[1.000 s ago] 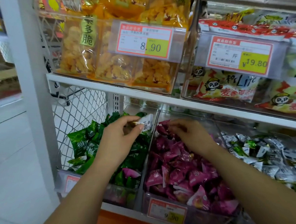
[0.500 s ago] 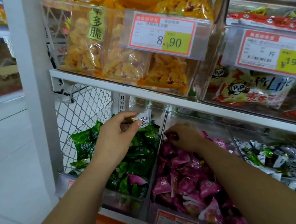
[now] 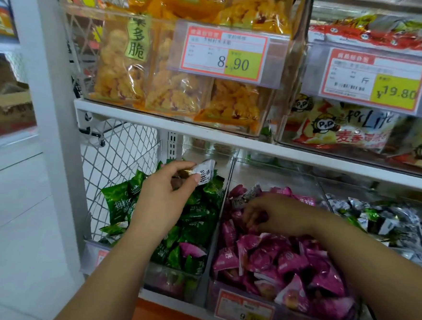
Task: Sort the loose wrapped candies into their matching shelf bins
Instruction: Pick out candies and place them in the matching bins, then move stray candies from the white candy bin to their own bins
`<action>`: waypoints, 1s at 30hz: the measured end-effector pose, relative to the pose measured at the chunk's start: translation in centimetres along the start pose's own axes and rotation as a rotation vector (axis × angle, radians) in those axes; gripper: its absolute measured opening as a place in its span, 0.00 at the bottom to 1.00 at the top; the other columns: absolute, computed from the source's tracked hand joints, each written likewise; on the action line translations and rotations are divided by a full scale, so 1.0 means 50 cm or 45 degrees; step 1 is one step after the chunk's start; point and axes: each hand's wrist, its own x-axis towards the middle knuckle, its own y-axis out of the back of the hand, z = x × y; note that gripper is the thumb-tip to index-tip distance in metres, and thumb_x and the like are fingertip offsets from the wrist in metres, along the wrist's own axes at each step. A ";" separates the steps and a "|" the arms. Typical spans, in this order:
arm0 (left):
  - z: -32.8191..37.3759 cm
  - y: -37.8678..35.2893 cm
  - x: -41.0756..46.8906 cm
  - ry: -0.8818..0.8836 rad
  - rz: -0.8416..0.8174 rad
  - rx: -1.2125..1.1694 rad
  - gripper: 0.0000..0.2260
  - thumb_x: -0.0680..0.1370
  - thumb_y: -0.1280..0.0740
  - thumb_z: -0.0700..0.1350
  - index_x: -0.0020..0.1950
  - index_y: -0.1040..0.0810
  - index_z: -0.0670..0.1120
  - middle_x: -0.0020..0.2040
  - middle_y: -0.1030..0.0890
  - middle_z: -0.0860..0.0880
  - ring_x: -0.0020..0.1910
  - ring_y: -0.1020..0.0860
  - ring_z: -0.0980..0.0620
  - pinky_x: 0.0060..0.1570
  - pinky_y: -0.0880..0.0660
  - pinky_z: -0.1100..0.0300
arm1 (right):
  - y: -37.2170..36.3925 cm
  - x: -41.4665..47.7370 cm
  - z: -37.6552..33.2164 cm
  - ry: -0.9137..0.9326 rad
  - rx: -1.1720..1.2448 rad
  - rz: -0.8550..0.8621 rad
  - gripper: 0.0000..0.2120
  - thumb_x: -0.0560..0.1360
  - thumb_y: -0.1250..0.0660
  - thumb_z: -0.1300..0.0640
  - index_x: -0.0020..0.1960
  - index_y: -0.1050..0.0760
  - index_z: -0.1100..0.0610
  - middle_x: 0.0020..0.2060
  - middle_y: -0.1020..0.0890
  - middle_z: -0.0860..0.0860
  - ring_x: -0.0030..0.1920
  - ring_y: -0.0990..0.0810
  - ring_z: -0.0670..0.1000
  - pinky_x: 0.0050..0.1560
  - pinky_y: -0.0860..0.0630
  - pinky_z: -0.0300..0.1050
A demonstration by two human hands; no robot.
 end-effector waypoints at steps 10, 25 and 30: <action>0.001 -0.003 0.003 0.020 0.011 -0.018 0.08 0.76 0.33 0.50 0.55 0.24 0.58 0.47 0.20 0.55 0.44 0.23 0.60 0.34 0.30 0.76 | 0.037 0.046 -0.003 -0.152 0.134 0.452 0.10 0.77 0.34 0.57 0.57 0.22 0.55 0.48 0.22 0.46 0.45 0.25 0.41 0.38 0.33 0.24; -0.005 0.001 0.011 0.031 0.028 -0.035 0.09 0.76 0.33 0.49 0.56 0.22 0.55 0.43 0.21 0.54 0.37 0.25 0.63 0.34 0.31 0.75 | 0.003 0.142 0.011 -0.292 -0.090 0.026 0.19 0.76 0.34 0.57 0.66 0.26 0.53 0.59 0.21 0.54 0.53 0.20 0.53 0.52 0.24 0.45; -0.004 0.001 0.008 0.031 0.020 -0.039 0.09 0.76 0.33 0.49 0.56 0.23 0.56 0.41 0.21 0.54 0.33 0.27 0.66 0.32 0.32 0.75 | 0.002 0.128 -0.002 -0.299 -0.142 -0.111 0.17 0.75 0.32 0.55 0.62 0.25 0.56 0.50 0.20 0.52 0.43 0.26 0.48 0.41 0.30 0.39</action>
